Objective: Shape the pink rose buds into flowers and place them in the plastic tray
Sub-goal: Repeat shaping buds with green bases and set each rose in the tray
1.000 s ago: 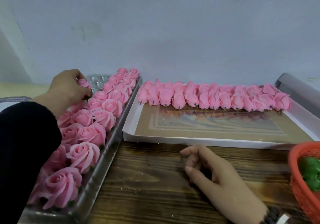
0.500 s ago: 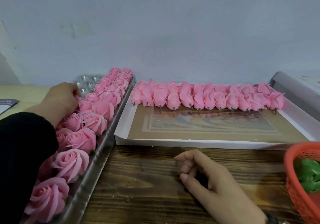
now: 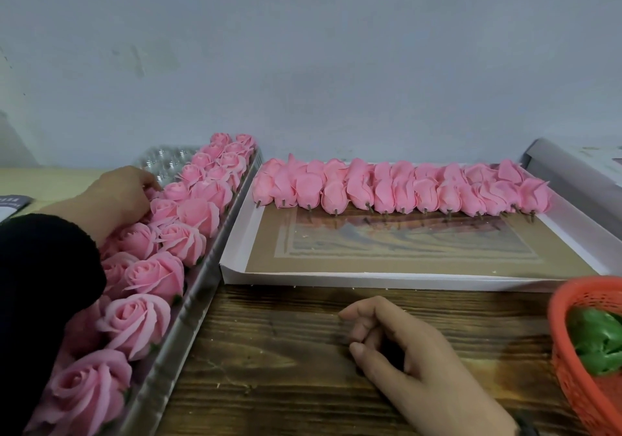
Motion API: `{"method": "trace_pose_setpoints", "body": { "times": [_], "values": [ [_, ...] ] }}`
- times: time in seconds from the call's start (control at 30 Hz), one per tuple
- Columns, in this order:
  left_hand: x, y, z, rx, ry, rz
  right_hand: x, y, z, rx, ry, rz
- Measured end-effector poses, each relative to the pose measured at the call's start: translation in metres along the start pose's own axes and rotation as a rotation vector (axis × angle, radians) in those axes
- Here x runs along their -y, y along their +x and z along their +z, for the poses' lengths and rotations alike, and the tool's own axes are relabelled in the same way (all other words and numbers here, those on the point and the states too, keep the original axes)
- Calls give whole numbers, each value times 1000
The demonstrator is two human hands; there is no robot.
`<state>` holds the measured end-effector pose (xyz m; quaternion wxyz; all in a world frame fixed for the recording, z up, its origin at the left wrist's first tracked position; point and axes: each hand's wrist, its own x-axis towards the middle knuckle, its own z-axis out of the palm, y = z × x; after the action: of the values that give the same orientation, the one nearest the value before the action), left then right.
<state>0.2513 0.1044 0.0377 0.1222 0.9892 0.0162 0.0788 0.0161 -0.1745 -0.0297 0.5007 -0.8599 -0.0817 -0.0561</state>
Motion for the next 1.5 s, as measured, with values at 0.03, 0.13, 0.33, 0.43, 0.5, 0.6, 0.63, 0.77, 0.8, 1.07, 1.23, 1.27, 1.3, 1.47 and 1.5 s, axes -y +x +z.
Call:
{"method": "trace_pose_setpoints", "body": {
  "times": [0.03,0.13,0.33,0.43,0.5,0.6,0.63,0.77,0.8,1.07,1.23,1.27,1.3,1.47,1.5],
  "values": [
    [-1,-2,-4,49,3,2,0,0,0,-2,0,3],
    [-6,-9,-28,132,26,31,1,-2,0,-13,12,5],
    [-55,-55,-85,-281,-385,229,5,-3,0,-7,14,9],
    [-100,-125,-80,-339,-815,388,6,-4,0,-17,33,8],
    [-125,-171,-52,-276,-1043,426,6,-5,0,-27,60,8],
    [-146,-220,7,-144,-1215,287,6,-5,0,-78,91,8],
    [-147,-230,27,-105,-1245,228,6,-5,0,-106,84,-1],
    [-146,-237,68,-26,-1189,184,7,-5,-3,-196,21,-20],
    [-147,-233,71,-26,-1203,163,9,-4,-4,-216,5,-26],
    [-147,-225,68,68,-1504,-53,39,73,-20,-234,-369,-70],
    [-146,-224,64,146,-1563,-89,34,134,-24,36,-692,144],
    [-145,-224,64,162,-1566,-87,31,142,-23,78,-760,174],
    [-145,-224,64,176,-1567,-82,27,150,-22,116,-814,199],
    [-144,-222,66,199,-1489,-43,9,173,-18,222,-894,261],
    [-143,-222,67,185,-1456,-26,8,175,-18,215,-901,255]
  ]
}}
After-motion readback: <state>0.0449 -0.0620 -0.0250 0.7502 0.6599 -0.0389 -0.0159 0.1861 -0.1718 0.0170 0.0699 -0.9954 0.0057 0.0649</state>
